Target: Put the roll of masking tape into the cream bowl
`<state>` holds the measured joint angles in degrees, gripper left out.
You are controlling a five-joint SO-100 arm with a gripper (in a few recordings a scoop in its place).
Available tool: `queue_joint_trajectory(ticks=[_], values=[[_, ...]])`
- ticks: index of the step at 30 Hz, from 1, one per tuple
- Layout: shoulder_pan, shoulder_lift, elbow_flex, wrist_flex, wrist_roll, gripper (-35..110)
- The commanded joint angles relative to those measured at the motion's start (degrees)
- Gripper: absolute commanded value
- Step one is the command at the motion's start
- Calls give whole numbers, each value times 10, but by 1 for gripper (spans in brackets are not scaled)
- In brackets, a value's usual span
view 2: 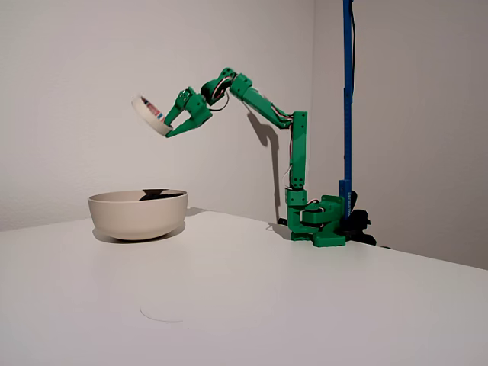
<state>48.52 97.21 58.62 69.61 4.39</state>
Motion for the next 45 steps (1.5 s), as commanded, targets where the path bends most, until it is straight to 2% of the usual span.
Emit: queue_joint_trajectory(ticks=[1, 22, 37, 42, 45], values=[[40, -19, -37, -33, -5, -8], [110, -217, -37, -85, -41, -8], [67, -240, -35, -68, -63, -8], [63, -237, -35, -72, -50, 16], [62, -237, -35, -77, -49, 19]])
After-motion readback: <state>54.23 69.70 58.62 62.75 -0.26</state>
